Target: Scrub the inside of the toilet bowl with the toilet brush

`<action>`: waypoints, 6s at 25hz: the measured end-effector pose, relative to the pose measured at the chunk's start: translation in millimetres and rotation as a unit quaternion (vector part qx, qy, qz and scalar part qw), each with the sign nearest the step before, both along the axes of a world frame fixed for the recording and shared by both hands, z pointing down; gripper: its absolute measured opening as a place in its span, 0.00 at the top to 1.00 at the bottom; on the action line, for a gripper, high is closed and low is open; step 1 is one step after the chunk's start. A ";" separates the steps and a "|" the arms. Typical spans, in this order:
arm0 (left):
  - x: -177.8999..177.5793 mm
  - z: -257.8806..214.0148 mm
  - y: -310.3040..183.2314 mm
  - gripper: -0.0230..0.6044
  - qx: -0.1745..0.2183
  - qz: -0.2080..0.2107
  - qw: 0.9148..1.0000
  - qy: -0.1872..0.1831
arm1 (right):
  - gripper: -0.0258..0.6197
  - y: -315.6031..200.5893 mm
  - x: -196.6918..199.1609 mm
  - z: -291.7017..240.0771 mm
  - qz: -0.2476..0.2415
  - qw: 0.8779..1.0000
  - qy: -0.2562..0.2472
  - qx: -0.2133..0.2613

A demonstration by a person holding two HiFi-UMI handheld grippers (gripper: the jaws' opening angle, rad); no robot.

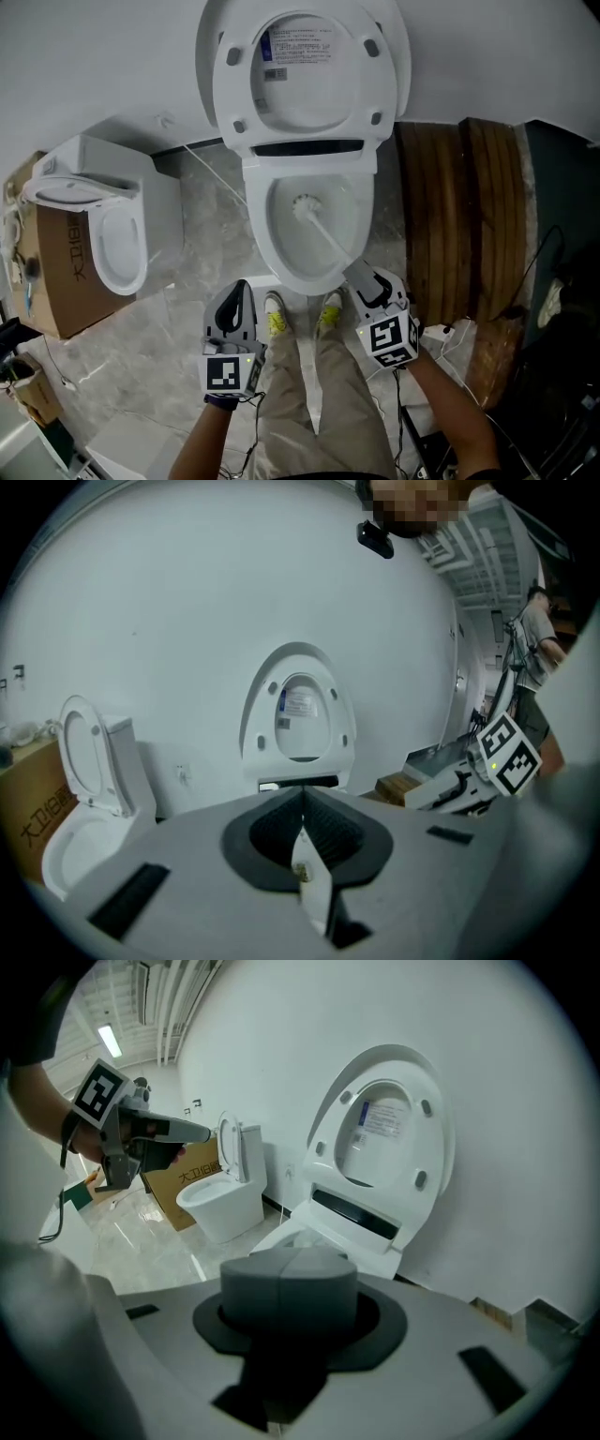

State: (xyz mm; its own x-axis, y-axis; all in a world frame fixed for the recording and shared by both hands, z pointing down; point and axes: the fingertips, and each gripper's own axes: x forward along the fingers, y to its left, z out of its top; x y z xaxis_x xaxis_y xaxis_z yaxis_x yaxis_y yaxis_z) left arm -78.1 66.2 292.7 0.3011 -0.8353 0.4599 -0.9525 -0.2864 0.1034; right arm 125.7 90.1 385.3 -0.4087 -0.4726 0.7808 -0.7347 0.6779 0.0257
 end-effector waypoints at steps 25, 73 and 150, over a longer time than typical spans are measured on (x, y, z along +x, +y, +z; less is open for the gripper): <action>-24.2 84.7 25.8 0.95 -0.031 0.059 0.996 0.051 | 0.72 -94.7 -116.8 147.9 -0.035 0.995 0.085 -0.049; 19.0 90.5 38.6 0.95 -0.040 0.109 0.992 0.042 | 0.73 -104.0 -22.9 163.1 -0.062 0.969 0.236 -0.036; 52.6 79.6 37.3 0.95 -0.040 0.150 0.987 0.030 | 0.72 37.2 49.5 129.9 -0.046 0.952 0.280 -0.118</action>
